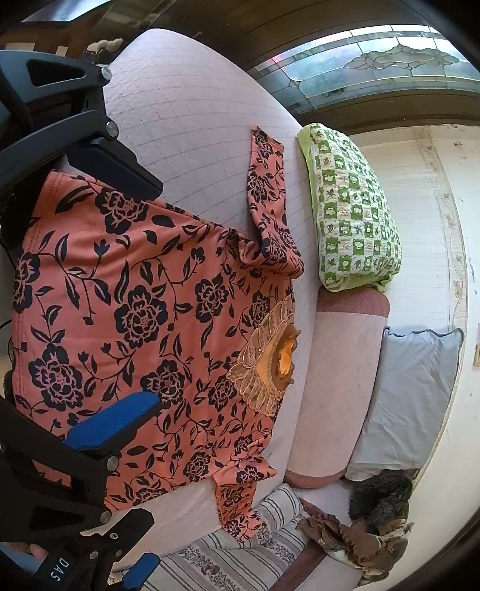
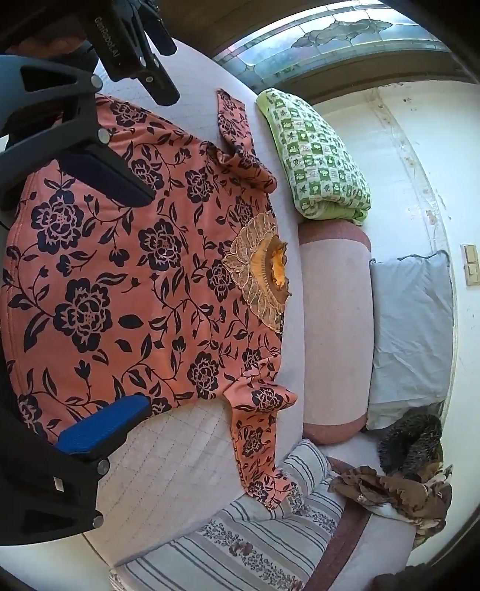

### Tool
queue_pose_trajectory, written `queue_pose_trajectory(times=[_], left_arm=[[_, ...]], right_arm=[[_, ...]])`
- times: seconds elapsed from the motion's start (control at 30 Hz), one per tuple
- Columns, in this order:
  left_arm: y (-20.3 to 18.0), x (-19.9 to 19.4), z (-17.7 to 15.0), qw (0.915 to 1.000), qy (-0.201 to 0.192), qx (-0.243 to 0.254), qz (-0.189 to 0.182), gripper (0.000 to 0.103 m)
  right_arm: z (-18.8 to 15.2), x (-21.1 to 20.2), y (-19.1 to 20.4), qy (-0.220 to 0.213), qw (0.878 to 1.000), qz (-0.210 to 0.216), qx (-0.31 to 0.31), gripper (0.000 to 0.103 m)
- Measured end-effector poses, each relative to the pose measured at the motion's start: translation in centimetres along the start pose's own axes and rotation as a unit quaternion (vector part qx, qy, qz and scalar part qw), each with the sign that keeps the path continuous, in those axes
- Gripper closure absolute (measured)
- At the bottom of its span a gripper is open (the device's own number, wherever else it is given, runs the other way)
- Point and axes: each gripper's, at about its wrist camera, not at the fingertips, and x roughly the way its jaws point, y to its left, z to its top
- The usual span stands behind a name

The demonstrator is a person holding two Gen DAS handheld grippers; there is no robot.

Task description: Fold small clothes

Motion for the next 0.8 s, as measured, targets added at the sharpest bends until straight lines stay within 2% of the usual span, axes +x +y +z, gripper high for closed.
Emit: queue_pose_trajectory(times=[0.8], left_arm=[[0.4, -0.13, -0.11, 0.9999, 0.005, -0.002, -0.009, 0.0]], right_arm=[[0.3, -0.31, 0.37, -0.005, 1.0, 0.0, -0.006, 0.0]])
